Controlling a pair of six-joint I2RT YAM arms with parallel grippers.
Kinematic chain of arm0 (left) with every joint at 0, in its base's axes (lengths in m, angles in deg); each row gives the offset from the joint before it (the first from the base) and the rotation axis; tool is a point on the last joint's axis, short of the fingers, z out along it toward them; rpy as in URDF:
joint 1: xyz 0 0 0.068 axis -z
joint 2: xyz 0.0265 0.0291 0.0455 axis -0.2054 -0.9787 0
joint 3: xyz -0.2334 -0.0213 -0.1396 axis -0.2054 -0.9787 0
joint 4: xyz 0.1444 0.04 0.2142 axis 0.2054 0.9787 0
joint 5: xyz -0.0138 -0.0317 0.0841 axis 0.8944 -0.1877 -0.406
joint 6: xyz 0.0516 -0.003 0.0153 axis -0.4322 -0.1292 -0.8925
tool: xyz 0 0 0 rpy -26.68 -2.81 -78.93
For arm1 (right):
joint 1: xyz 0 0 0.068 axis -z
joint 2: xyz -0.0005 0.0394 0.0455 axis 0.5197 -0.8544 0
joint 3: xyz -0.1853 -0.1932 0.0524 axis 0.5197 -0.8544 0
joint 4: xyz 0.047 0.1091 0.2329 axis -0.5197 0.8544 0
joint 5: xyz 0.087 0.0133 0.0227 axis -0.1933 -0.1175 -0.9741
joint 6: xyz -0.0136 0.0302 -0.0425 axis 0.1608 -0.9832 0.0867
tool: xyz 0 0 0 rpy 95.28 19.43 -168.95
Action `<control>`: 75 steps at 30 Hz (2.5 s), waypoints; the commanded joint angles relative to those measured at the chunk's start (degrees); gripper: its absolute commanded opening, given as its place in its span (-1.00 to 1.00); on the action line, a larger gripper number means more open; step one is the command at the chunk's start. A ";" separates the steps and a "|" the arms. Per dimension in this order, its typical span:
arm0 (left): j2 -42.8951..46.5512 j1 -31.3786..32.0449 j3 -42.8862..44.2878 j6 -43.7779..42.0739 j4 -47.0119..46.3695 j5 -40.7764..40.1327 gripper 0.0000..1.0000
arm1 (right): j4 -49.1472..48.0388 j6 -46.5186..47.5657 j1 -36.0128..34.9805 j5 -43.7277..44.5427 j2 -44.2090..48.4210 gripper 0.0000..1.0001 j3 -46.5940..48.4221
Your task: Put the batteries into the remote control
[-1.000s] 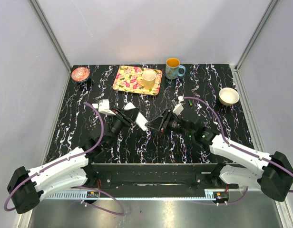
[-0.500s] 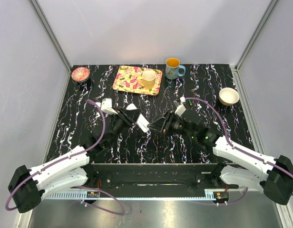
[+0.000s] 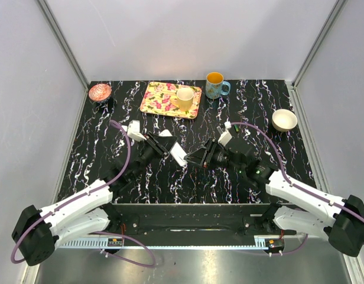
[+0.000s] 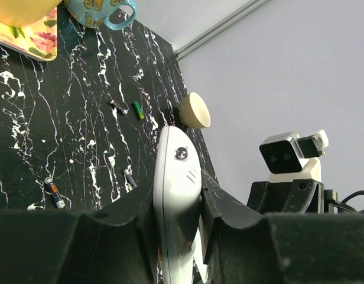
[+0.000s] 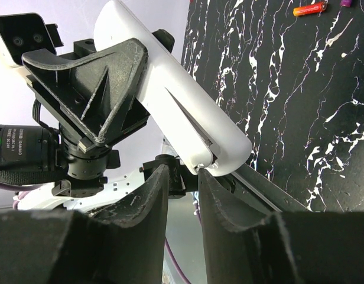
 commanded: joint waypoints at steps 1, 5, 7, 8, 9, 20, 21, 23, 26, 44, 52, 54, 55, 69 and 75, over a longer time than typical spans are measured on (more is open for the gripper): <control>-0.50 -0.76 2.38 2.74 -1.36 6.95 -1.00 | -2.57 0.97 -0.31 2.43 1.68 -0.28 0.79; -0.68 -1.38 2.03 3.96 -1.71 7.75 -1.00 | -1.87 1.14 -0.40 2.52 1.76 -0.28 0.70; -0.68 -1.55 2.03 4.23 -2.15 8.27 -1.00 | -1.69 1.23 -0.31 2.61 1.68 -0.28 0.44; -0.68 -1.55 2.11 4.49 -2.24 8.45 -1.00 | -1.69 1.23 -0.31 2.61 1.68 -0.28 0.35; -0.68 -1.64 2.11 4.67 -2.41 8.54 -1.00 | -1.69 1.23 -0.31 2.61 1.68 -0.28 0.26; -1.03 -2.34 2.38 6.16 -2.76 9.95 -1.00 | 0.32 1.67 -0.40 2.52 1.94 -0.24 0.52; -1.12 -2.43 2.38 6.16 -2.76 9.86 -1.00 | 0.59 1.76 -0.31 2.61 1.94 -0.23 0.61; -1.29 -2.43 2.38 6.16 -2.59 9.60 -1.00 | 1.64 2.20 -0.31 2.78 2.29 -0.18 1.05; -1.73 -2.43 2.38 6.25 -2.32 9.24 -1.00 | 2.35 2.37 -0.31 2.70 2.64 -0.07 1.49; -2.79 -2.70 2.20 7.39 -3.55 8.63 -1.00 | 4.11 2.81 -0.31 1.73 1.59 0.09 2.81; -3.05 -2.78 2.11 7.39 -3.73 8.01 -1.00 | 4.89 2.99 -0.40 1.47 1.50 0.18 3.86; -3.23 -3.04 2.11 7.22 -3.47 7.93 -1.00 | 5.95 3.69 -0.31 1.21 1.59 0.24 4.82; -3.23 -3.13 2.20 7.31 -3.38 7.93 -1.00 | 8.48 4.04 -0.31 1.20 1.50 0.25 5.35; -4.72 -5.59 0.01 10.91 -8.21 11.35 -1.00 | 33.89 23.45 -0.31 7.26 1.94 0.39 17.99; -5.69 -6.12 -0.61 11.44 -8.65 16.53 -1.00 | 39.35 34.00 -0.40 8.85 0.37 0.37 26.34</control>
